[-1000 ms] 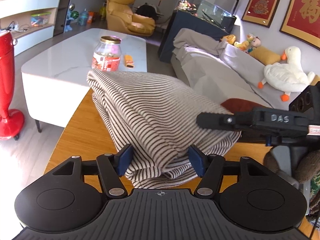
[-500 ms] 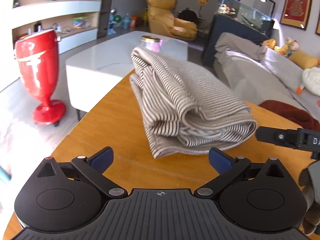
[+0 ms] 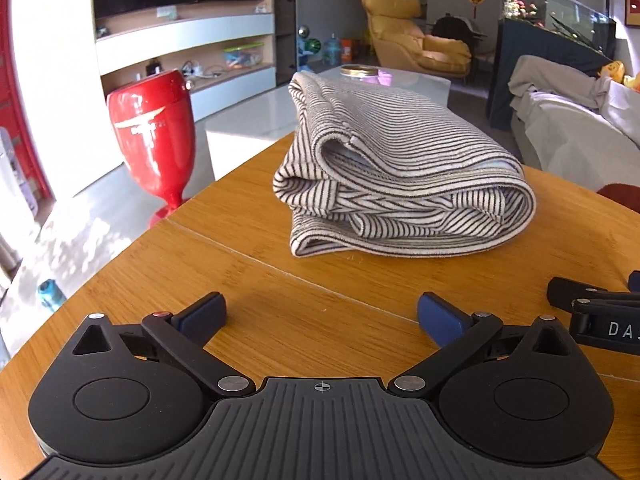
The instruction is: Fold clothes
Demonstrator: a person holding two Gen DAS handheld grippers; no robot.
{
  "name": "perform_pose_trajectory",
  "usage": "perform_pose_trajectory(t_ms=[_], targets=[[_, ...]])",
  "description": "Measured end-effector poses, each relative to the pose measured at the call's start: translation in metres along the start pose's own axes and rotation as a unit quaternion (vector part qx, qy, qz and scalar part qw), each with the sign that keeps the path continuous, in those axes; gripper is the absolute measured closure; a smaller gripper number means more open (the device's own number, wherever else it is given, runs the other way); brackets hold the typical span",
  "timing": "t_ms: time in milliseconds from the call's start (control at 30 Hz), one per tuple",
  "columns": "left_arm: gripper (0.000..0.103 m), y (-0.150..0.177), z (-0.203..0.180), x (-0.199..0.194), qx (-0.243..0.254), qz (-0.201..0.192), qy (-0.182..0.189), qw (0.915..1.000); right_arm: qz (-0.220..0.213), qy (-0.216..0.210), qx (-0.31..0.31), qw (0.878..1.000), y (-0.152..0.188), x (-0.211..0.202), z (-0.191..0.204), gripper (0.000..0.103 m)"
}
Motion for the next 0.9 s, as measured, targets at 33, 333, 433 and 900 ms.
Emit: perform_pose_trajectory(t_ms=[33,333,433,900], targets=[[0.000,-0.0002,-0.0003,0.0004,0.000,0.000,0.000,1.0000,0.000,0.000,0.000,1.000,0.0000,0.0006,0.0000,0.000],[0.000,-0.0013,-0.0020,0.0025,-0.001,0.000,0.000,1.0000,0.000,0.000,-0.001,1.000,0.0002,0.0027,0.0001,0.000],[0.000,-0.0009,-0.0020,0.0036,-0.001,0.000,0.000,1.0000,0.000,0.000,-0.001,1.000,0.0002,0.0029,0.0000,0.000],[0.000,-0.0013,-0.0022,0.0042,-0.001,0.000,0.000,1.0000,0.000,0.000,-0.001,1.000,0.0004,0.0023,0.0000,0.000]])
Point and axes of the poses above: each gripper's, at about its wrist camera, not at the fingertips, and x roughly the way its jaws point, z to its left, y to its underside, the point moved 1 cm from there along x, roughly the way its jaws point, and after that the axes turned 11 degrees about -z, right-handed, at the moved point
